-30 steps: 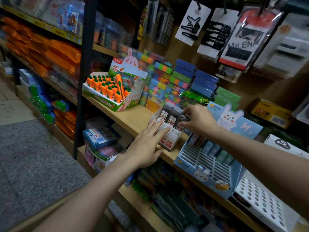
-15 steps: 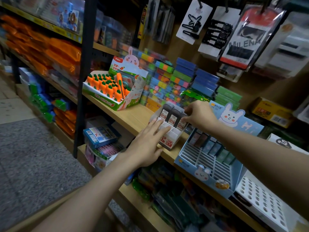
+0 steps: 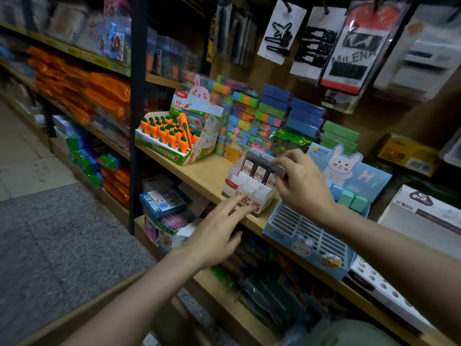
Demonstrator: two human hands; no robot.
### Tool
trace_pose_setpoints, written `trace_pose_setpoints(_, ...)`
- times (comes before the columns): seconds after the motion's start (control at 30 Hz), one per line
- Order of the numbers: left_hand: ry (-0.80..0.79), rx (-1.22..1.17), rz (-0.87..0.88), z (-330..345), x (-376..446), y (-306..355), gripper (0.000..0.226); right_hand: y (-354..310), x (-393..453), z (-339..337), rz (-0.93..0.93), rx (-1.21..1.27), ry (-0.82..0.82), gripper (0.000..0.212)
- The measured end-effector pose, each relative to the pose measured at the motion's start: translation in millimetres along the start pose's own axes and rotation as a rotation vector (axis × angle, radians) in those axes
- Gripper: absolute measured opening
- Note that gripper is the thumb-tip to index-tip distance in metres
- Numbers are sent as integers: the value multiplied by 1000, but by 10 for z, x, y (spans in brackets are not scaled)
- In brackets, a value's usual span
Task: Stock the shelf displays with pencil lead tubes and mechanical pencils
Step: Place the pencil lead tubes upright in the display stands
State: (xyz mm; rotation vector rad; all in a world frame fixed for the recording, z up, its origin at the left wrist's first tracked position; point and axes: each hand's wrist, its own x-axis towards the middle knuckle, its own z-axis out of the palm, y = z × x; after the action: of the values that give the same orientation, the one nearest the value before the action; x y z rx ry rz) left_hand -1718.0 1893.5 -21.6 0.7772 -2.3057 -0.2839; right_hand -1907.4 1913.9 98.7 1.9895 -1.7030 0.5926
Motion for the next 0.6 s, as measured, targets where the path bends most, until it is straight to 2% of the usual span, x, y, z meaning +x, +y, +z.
trace_pose_setpoints(0.07, -25, -113, -87, 15, -249, 7, 43, -248, -309, -37, -68, 217, 0, 21)
trace_pose_setpoints(0.13, -124, -215, -267, 11, -621, -12, 28, -566, -632, 8, -121, 386, -95, 14)
trace_pose_setpoints(0.17, -189, -265, -366, 19, -779, -39, 22, -683, -759, 59, -149, 427, -176, 13)
trace_pose_setpoints(0.23, -344, -283, -578, 13, -1365, -69, 18, -1036, -1084, 280, -213, 496, -446, 12)
trace_pose_setpoints(0.33, -434, -287, -826, 53, -1943, -197, 16, -1290, -1318, 618, -181, 518, -788, 14)
trace_pose_setpoints(0.43, -411, -284, -1163, 115, -2654, -167, 12, -1590, -1743, 1072, -110, 586, -1088, 18)
trace_pose_setpoints(0.47, -372, -289, -1264, 189, -2883, -156, 12, -1688, -1906, 1231, -83, 590, -1144, 18)
trace_pose_setpoints(0.53, -250, -304, -1440, 388, -3241, -97, 26, -1838, -2218, 1518, -23, 589, -1225, 18)
trace_pose_setpoints(0.6, -110, -357, -1628, 626, -3481, -20, 20, -1923, -2472, 1781, 50, 589, -1271, 20)
